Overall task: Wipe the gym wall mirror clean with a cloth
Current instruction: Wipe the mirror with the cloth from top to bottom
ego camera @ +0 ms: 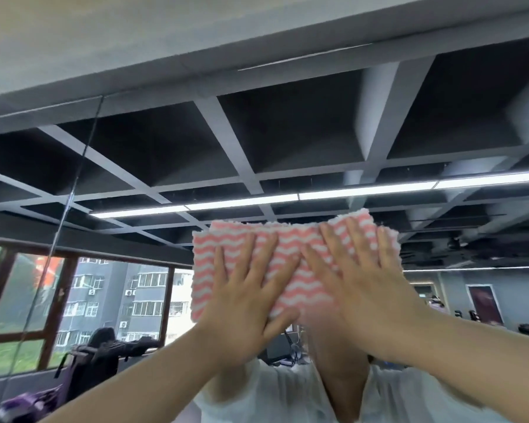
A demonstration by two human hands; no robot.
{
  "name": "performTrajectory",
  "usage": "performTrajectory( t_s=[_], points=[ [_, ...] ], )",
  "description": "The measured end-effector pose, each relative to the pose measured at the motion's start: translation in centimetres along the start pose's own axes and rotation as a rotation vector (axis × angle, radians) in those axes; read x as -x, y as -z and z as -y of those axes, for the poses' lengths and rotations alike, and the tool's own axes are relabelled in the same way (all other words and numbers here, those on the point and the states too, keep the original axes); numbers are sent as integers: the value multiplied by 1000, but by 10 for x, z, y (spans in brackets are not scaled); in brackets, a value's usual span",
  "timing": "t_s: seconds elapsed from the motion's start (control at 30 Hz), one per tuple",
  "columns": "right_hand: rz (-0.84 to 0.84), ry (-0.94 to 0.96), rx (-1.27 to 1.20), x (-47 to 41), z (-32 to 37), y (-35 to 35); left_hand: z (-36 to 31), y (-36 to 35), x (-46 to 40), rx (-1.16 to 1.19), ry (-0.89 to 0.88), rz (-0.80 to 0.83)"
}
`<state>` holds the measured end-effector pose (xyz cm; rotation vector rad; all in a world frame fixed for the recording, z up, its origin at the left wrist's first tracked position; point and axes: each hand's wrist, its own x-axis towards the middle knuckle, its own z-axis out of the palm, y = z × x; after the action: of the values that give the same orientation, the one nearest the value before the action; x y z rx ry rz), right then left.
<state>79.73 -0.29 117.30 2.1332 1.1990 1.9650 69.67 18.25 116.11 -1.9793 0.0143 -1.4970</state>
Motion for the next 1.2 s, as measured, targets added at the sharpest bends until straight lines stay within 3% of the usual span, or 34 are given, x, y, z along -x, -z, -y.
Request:
performTrajectory(
  t_s=[0.17,0.37,0.6,1.2],
  points=[
    [-55,-19,-6,-18,-8,3,5,1,-6,-13,34,21],
    [46,-100,6,-64,-23,17,26,12,-49,62,148,37],
    [42,-179,62,-117,-18,32,63,19,-83,11,243,94],
    [85,-281,-5,-284,56,60,241,30,-116,99,202,15]
  ],
)
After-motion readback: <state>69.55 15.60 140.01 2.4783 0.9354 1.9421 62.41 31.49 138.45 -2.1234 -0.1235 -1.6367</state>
